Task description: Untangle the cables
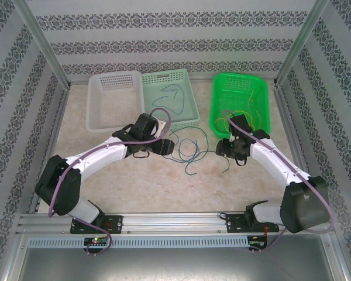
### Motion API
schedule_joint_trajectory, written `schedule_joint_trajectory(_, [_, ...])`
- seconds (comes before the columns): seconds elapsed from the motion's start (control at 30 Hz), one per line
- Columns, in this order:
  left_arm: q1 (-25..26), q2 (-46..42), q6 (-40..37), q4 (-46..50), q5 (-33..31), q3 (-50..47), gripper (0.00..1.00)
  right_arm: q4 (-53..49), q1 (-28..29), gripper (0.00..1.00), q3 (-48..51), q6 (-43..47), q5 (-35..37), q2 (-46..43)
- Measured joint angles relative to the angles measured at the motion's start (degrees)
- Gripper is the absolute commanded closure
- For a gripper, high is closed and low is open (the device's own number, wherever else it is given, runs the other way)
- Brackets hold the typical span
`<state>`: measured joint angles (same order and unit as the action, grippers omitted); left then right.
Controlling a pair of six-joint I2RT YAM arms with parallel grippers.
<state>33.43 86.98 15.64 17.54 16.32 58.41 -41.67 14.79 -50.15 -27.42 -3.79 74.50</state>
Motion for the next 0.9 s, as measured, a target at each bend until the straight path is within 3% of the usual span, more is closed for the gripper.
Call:
schedule_joint_trajectory(0.27, [0.0,0.9,-0.2,0.0,0.2,1.5,0.29,-0.3,-0.4,0.50,2.9,0.6,-0.5,3.0])
schedule_joint_trajectory(0.53, [0.0,0.9,-0.2,0.0,0.2,1.6,0.28,0.5,-0.4,0.64,4.3,1.0,-0.5,6.1])
schedule_joint_trajectory(0.77, [0.0,0.9,-0.2,0.0,0.2,1.6,0.29,1.5,-0.4,0.99,5.4,2.0,-0.8,6.5])
schedule_joint_trajectory(0.9, [0.0,0.9,-0.2,0.0,0.2,1.6,0.28,1.2,0.1,1.00,5.5,2.6,-0.4,2.3])
